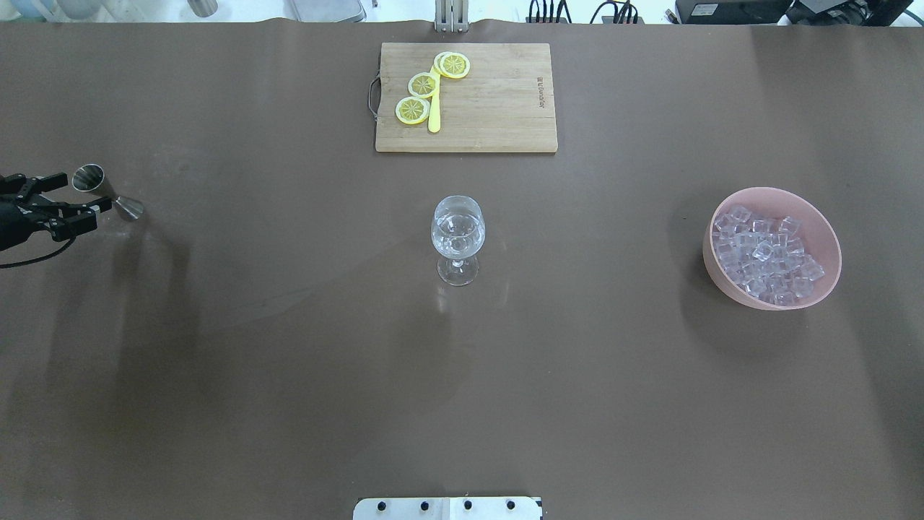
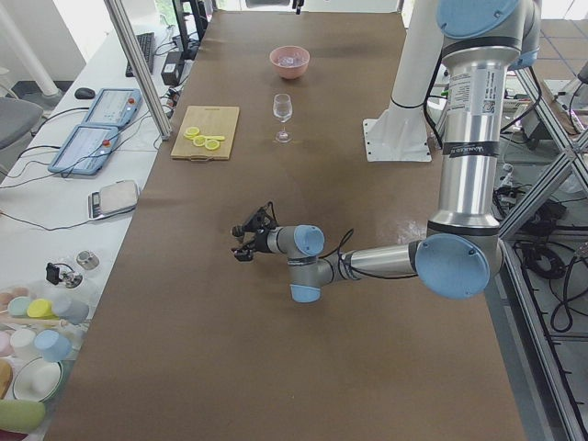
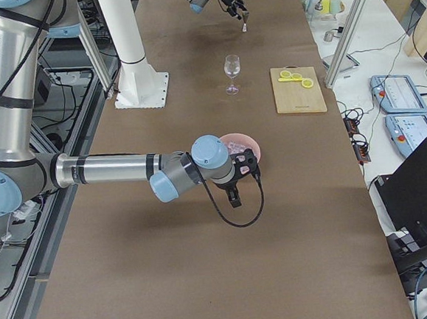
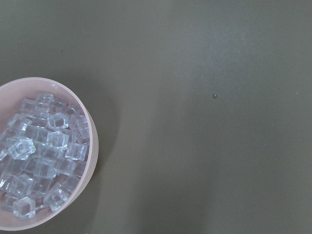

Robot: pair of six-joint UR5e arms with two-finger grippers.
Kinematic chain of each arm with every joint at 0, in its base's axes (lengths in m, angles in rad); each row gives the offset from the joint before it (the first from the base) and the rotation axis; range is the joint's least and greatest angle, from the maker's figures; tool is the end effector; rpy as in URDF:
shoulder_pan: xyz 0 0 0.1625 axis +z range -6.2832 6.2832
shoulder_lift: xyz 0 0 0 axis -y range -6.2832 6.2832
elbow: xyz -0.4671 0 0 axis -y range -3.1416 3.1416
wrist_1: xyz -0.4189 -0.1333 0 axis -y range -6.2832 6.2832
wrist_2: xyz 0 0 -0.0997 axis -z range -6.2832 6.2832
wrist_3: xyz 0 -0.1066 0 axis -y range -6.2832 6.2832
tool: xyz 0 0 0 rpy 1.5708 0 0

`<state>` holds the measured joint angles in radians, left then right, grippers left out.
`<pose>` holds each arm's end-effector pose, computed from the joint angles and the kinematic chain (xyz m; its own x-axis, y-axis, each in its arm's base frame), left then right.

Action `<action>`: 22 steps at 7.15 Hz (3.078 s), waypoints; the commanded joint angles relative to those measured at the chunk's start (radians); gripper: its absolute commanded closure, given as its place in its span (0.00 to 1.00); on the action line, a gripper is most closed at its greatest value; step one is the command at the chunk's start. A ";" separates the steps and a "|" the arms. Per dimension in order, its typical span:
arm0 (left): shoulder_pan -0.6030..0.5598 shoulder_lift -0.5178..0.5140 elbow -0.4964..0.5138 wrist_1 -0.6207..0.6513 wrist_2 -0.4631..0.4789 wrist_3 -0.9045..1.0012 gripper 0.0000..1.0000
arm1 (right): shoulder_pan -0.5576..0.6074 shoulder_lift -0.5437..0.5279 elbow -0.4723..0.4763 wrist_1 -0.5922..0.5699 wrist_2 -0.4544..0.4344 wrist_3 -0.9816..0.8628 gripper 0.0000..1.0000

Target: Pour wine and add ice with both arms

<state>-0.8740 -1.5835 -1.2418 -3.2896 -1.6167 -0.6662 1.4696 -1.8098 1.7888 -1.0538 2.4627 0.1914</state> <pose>0.2389 -0.4856 0.6794 0.6459 0.4519 -0.6153 0.3710 0.5186 0.7703 0.0069 -0.4307 0.6365 0.5935 -0.2576 0.7625 -0.0245 0.9412 0.3370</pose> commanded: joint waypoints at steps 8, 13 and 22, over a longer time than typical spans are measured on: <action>0.044 -0.044 0.045 0.010 0.057 0.007 0.08 | 0.000 -0.005 0.000 0.000 -0.002 -0.004 0.00; 0.046 -0.058 0.057 0.008 0.052 0.005 0.19 | 0.000 -0.008 0.000 0.000 -0.004 -0.010 0.00; 0.052 -0.064 0.079 0.010 0.052 -0.012 0.31 | 0.002 -0.016 0.001 0.000 -0.004 -0.010 0.00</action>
<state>-0.8224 -1.6456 -1.1657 -3.2797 -1.5647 -0.6758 1.4711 -1.8238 1.7901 -1.0538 2.4590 0.1812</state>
